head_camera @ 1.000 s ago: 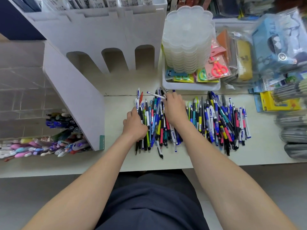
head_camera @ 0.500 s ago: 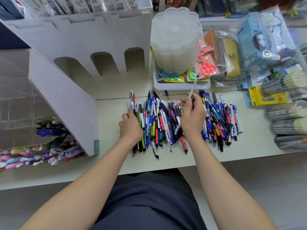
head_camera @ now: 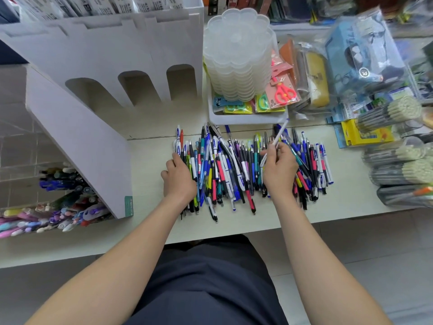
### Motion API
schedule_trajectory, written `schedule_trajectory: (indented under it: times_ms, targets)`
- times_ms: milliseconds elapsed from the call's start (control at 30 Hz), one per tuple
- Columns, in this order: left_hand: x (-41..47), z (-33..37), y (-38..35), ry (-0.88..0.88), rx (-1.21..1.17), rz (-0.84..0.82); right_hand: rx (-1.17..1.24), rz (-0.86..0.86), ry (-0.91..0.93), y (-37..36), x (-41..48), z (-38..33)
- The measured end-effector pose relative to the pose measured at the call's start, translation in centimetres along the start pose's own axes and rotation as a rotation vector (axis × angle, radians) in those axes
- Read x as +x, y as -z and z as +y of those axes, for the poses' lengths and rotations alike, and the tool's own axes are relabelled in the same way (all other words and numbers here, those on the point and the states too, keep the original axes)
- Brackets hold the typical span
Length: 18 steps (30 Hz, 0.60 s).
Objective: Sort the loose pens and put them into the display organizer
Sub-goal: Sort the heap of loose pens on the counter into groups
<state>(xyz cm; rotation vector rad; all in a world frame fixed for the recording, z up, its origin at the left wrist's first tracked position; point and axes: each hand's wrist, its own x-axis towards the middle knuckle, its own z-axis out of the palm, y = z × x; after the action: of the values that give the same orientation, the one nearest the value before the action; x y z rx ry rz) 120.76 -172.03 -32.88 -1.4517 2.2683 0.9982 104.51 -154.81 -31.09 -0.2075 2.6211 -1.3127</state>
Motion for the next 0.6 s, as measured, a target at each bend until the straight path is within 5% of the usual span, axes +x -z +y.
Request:
schedule_trajectory:
  times_ms: [167, 367, 600]
  targets:
    - [-0.1, 0.1, -0.2, 0.000, 0.010, 0.003, -0.299, -0.214, 0.075, -1.3, -0.9, 2.0]
    - [0.1, -0.4, 0.1, 0.032, -0.045, 0.040, -0.393, -0.076, 0.297, -1.5, -2.0, 1.6]
    - [2.5, -1.7, 0.3, 0.143, -0.264, -0.013, -0.237, -0.237, 0.459, -3.6, -6.5, -0.5]
